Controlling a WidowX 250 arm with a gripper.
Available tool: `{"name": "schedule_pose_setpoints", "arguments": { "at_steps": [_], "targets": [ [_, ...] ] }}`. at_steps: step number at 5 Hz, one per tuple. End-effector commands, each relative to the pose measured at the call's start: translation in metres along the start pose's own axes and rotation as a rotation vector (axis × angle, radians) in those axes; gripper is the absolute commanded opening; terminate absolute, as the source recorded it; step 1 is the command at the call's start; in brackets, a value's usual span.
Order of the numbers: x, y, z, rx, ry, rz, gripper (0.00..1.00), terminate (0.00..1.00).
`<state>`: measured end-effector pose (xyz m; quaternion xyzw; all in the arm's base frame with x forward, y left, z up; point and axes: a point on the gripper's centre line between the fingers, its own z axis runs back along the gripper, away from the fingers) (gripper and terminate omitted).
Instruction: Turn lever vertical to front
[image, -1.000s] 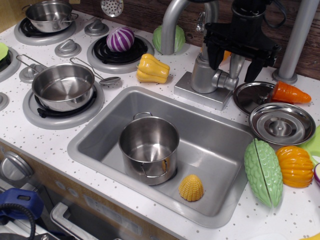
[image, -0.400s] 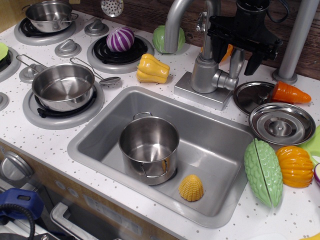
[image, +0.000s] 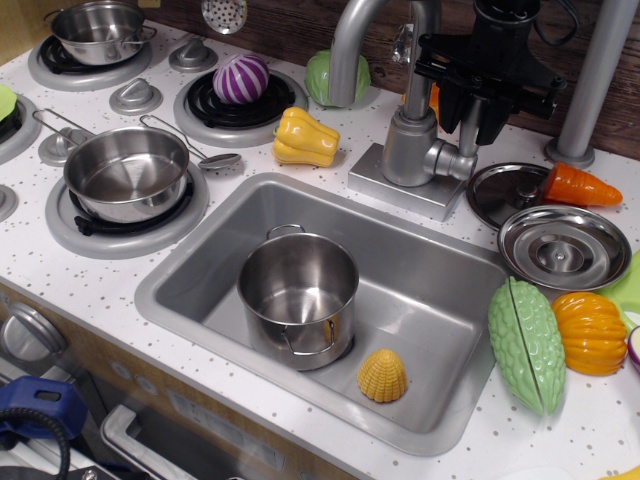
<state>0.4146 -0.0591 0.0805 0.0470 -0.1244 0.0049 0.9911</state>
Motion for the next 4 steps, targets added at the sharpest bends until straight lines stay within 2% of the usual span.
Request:
{"name": "schedule_pose_setpoints", "arguments": {
  "at_steps": [1, 2, 3, 4],
  "targets": [
    [0.001, -0.009, 0.028, -0.037, -0.034, 0.033, 0.0, 0.0],
    [-0.019, -0.022, 0.03, -0.093, 0.044, 0.097, 0.0, 0.0],
    [-0.027, -0.023, 0.028, -0.125, 0.092, 0.113, 0.0, 0.0],
    [-0.034, -0.022, 0.016, -0.182, 0.14, 0.12, 0.0, 0.0]
  ]
}}
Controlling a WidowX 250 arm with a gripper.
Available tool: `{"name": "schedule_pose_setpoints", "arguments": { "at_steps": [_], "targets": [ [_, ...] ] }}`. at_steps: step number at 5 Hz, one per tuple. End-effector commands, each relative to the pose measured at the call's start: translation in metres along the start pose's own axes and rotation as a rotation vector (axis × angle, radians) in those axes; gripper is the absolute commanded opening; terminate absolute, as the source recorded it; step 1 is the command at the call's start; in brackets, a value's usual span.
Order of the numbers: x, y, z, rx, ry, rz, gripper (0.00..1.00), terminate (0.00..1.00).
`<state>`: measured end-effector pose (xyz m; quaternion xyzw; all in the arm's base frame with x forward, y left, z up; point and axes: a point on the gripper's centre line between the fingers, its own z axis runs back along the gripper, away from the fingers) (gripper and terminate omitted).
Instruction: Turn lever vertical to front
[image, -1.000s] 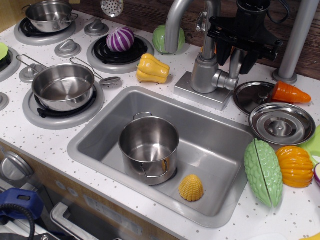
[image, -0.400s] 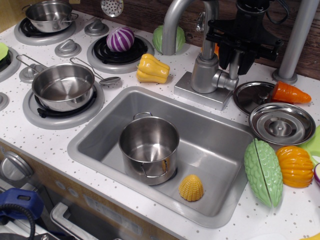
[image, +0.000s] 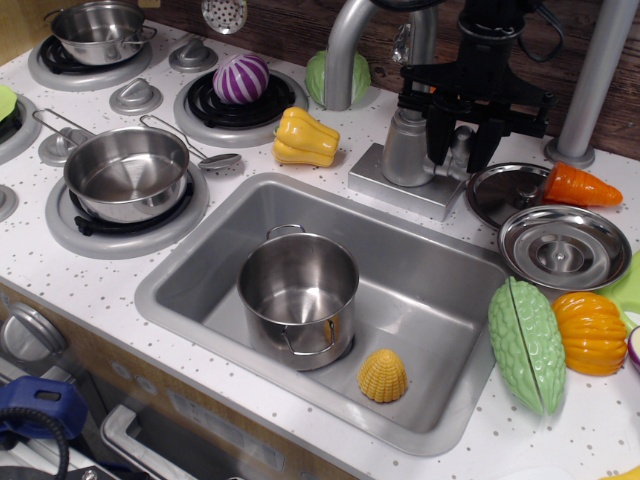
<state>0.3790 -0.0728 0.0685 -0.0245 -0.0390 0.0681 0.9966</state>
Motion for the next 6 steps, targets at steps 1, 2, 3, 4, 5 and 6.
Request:
{"name": "schedule_pose_setpoints", "arguments": {
  "at_steps": [1, 2, 3, 4, 5, 6],
  "targets": [
    [-0.006, -0.01, 0.005, -0.092, 0.046, -0.018, 0.0, 0.0],
    [-0.014, -0.013, -0.009, -0.099, 0.034, -0.019, 0.0, 0.0],
    [-0.02, -0.022, -0.02, -0.076, 0.01, -0.015, 0.0, 0.0],
    [-0.023, -0.025, -0.025, -0.07, -0.012, -0.007, 0.0, 0.0],
    [-0.02, -0.023, -0.022, -0.051, -0.02, -0.019, 0.0, 0.0],
    [-0.022, -0.025, -0.025, -0.052, -0.031, -0.01, 0.0, 0.0]
  ]
}}
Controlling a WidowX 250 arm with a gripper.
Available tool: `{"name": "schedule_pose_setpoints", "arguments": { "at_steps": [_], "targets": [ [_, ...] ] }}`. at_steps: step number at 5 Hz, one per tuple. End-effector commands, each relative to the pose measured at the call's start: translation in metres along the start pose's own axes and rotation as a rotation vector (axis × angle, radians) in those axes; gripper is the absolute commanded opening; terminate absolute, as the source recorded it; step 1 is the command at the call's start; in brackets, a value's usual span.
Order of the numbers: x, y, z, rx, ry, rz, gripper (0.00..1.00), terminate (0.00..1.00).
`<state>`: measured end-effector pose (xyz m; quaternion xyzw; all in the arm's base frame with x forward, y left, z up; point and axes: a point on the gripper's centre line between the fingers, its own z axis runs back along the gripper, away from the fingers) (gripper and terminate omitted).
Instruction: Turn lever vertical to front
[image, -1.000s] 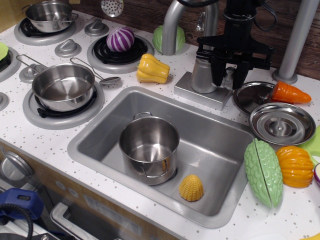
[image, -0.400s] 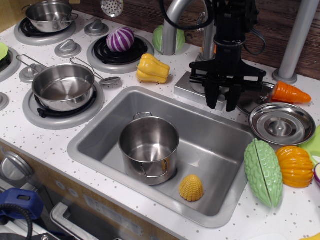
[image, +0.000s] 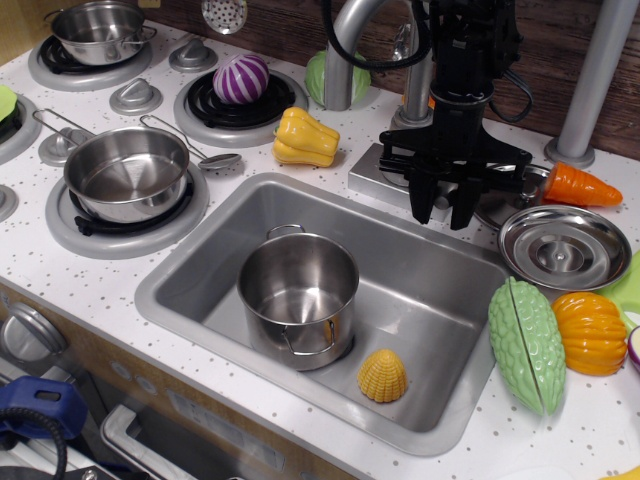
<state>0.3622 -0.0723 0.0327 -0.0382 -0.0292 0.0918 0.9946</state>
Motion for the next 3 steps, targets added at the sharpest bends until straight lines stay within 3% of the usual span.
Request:
{"name": "schedule_pose_setpoints", "arguments": {
  "at_steps": [1, 2, 3],
  "targets": [
    [-0.004, -0.031, 0.027, 0.009, -0.062, -0.056, 1.0, 0.0],
    [-0.009, -0.032, 0.049, 0.069, -0.085, -0.038, 1.0, 0.0],
    [-0.019, -0.037, 0.064, 0.092, -0.078, -0.004, 1.0, 1.0]
  ]
}}
